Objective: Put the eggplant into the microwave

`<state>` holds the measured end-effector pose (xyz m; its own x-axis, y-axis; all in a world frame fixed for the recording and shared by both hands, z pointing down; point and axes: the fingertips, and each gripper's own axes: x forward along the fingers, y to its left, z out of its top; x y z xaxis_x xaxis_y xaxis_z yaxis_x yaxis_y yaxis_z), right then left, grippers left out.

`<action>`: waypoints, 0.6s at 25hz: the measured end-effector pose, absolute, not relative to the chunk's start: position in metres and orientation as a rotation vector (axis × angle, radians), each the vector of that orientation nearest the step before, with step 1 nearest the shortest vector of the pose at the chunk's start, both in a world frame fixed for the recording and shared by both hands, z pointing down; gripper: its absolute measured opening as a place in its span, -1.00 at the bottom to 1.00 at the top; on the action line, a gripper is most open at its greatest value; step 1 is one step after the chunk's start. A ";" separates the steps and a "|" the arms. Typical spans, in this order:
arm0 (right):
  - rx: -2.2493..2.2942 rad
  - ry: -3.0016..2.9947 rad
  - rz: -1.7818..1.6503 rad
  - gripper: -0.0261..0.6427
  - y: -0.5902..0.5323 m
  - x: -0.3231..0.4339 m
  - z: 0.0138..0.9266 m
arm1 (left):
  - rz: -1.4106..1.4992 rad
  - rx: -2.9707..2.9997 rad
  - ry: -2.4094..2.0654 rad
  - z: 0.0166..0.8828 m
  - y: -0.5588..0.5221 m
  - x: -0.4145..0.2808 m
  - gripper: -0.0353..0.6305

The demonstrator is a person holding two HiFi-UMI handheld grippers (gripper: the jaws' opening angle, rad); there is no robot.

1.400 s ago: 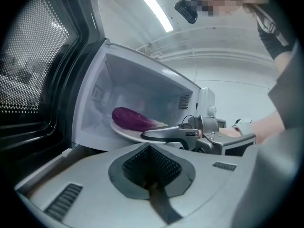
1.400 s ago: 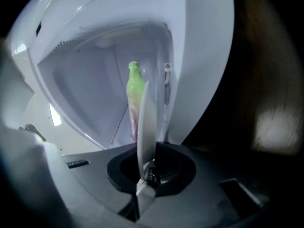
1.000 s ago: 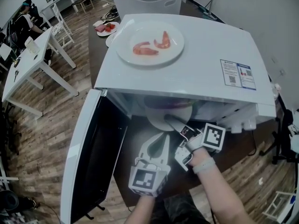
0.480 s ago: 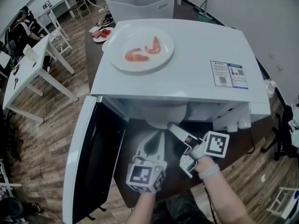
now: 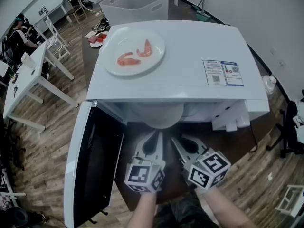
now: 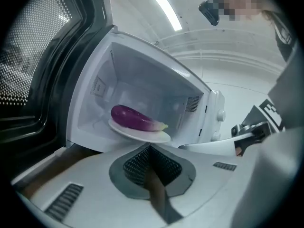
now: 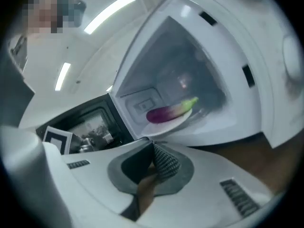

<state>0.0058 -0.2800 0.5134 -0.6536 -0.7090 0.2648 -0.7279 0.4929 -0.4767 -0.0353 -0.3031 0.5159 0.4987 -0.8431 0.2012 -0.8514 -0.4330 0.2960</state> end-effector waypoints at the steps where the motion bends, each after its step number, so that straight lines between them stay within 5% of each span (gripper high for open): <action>1: 1.324 -2.674 0.779 -0.92 -0.281 0.005 0.511 | 0.032 2.390 -1.413 0.516 -0.303 -0.035 -0.90; 5: 1.389 -2.633 0.532 -0.92 -0.287 -0.003 0.508 | 0.034 2.393 -1.407 0.516 -0.303 -0.033 -0.90; 15: 1.410 -2.589 0.528 -0.92 -0.301 -0.013 0.515 | 0.044 2.387 -1.410 0.515 -0.295 -0.042 -0.89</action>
